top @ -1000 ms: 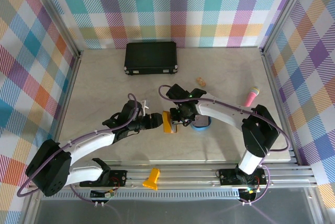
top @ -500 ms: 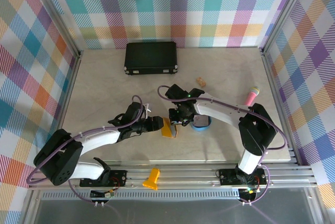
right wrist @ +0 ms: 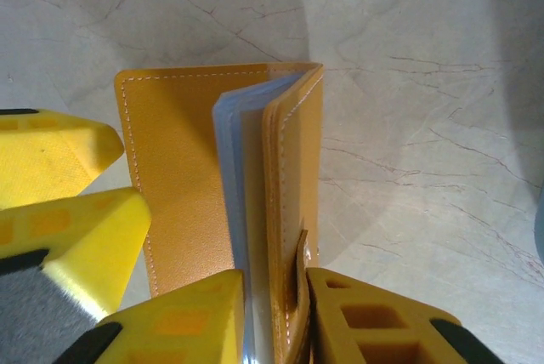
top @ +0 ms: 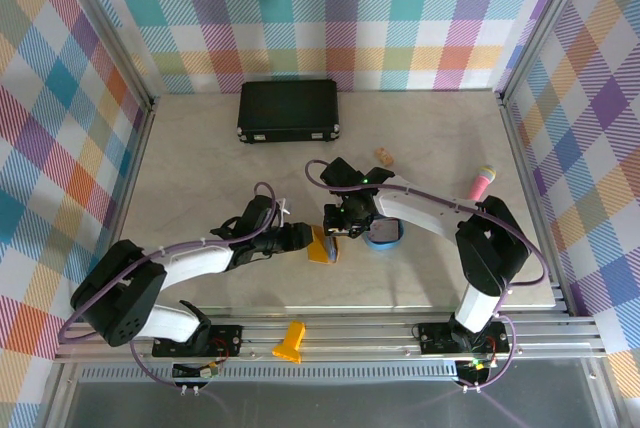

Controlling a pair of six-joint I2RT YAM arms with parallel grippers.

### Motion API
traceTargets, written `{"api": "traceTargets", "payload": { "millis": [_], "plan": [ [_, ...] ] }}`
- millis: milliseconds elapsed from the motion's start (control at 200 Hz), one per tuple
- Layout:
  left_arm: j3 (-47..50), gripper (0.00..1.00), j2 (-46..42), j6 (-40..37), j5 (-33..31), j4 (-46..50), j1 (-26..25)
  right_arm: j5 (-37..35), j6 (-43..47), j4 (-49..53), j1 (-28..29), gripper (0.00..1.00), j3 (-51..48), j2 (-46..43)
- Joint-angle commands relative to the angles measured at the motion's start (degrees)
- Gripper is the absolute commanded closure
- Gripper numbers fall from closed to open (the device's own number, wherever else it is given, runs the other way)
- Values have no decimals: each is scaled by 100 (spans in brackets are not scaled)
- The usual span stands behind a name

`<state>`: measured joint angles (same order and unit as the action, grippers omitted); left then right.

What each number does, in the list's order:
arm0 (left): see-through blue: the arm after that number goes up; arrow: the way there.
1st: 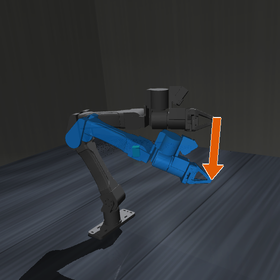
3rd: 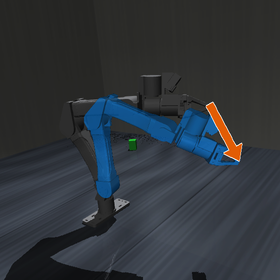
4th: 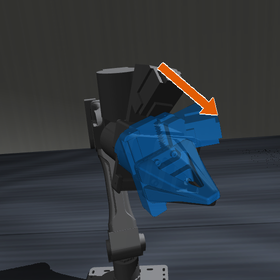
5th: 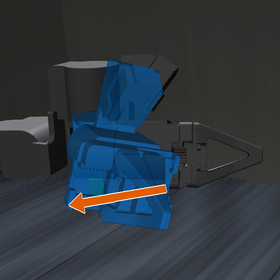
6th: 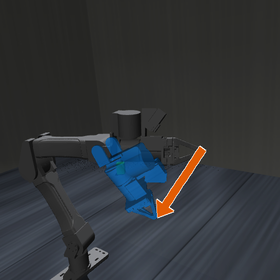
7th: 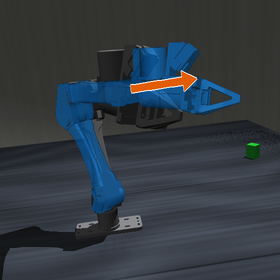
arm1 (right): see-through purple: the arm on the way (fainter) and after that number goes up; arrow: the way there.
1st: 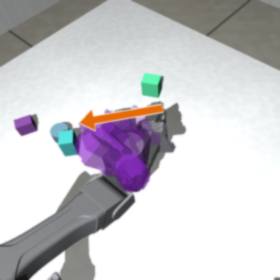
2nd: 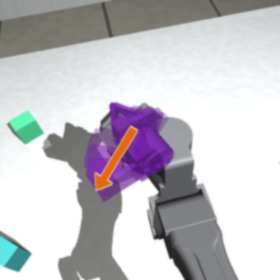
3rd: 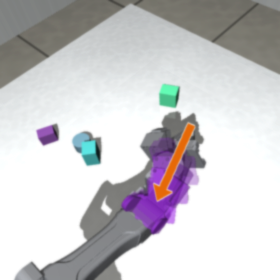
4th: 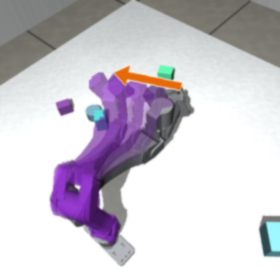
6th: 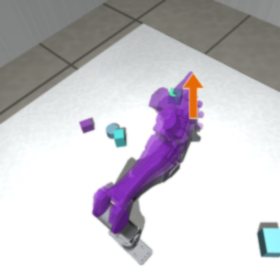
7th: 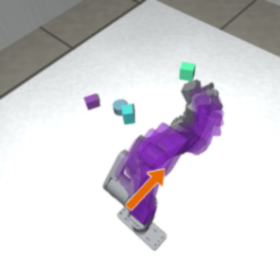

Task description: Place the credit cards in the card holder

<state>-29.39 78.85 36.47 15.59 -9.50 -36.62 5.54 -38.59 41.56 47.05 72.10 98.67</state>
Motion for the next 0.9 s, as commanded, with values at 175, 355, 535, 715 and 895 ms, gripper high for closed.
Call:
{"api": "traceTargets", "payload": {
  "millis": [175, 355, 535, 715, 895],
  "plan": [
    [-23, 52, 250, 39, 115, -178, -12, 140, -18, -58, -62, 72, -158, -199],
    [-79, 54, 328, 31, 158, -210, -12, 227, 19, -134, -98, 72, -256, -130],
    [-146, 56, 411, 12, 299, -274, -12, 546, -41, -469, -232, 73, -503, -227],
    [-157, 58, 326, 44, 378, -362, -12, 826, -70, -755, -460, 74, -835, -312],
    [-59, 59, 118, 112, 592, -896, -12, 1439, -222, -1434, -752, 75, -1314, -524]
  ]
}}
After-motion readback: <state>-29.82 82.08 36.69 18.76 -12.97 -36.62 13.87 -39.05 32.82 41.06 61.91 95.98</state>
